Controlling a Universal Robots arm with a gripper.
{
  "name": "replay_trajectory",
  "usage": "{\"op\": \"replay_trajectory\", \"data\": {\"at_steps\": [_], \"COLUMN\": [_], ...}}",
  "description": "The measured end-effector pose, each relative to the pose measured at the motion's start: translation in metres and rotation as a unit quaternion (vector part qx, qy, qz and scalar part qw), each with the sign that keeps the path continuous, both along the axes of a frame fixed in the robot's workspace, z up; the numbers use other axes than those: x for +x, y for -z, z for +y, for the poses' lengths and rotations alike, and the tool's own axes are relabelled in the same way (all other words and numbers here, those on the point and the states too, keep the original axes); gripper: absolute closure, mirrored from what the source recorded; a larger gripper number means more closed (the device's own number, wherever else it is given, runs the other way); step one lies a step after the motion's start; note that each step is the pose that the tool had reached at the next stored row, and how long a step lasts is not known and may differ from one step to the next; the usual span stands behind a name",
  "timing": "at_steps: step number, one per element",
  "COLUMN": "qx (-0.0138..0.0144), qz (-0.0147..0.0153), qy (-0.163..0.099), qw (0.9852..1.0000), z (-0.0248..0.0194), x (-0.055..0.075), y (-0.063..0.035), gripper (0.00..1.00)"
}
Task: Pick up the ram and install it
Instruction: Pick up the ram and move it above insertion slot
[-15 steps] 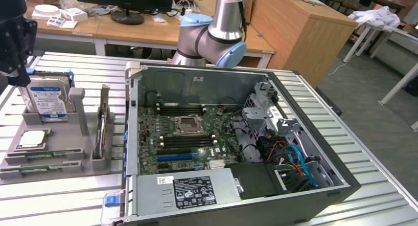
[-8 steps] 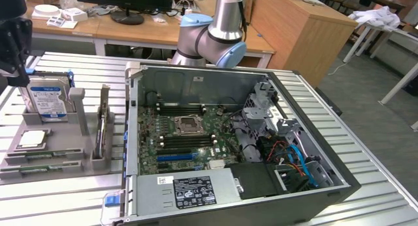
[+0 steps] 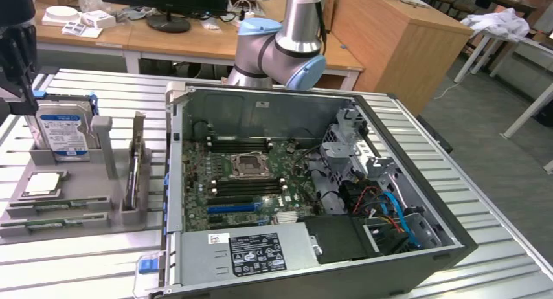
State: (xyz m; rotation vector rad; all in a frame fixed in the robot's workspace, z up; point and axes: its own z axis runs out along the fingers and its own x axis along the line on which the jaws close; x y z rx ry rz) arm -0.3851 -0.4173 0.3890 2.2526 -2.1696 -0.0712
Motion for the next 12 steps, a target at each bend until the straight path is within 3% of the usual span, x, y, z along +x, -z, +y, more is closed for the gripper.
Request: {"op": "replay_trajectory", "data": {"at_steps": [12], "qx": [0.0001], "qz": [-0.0001], "qy": [-0.003], "qw": [1.0], "z": [0.0], "x": [0.0026], "y": [0.0001], "gripper": [0.89]}}
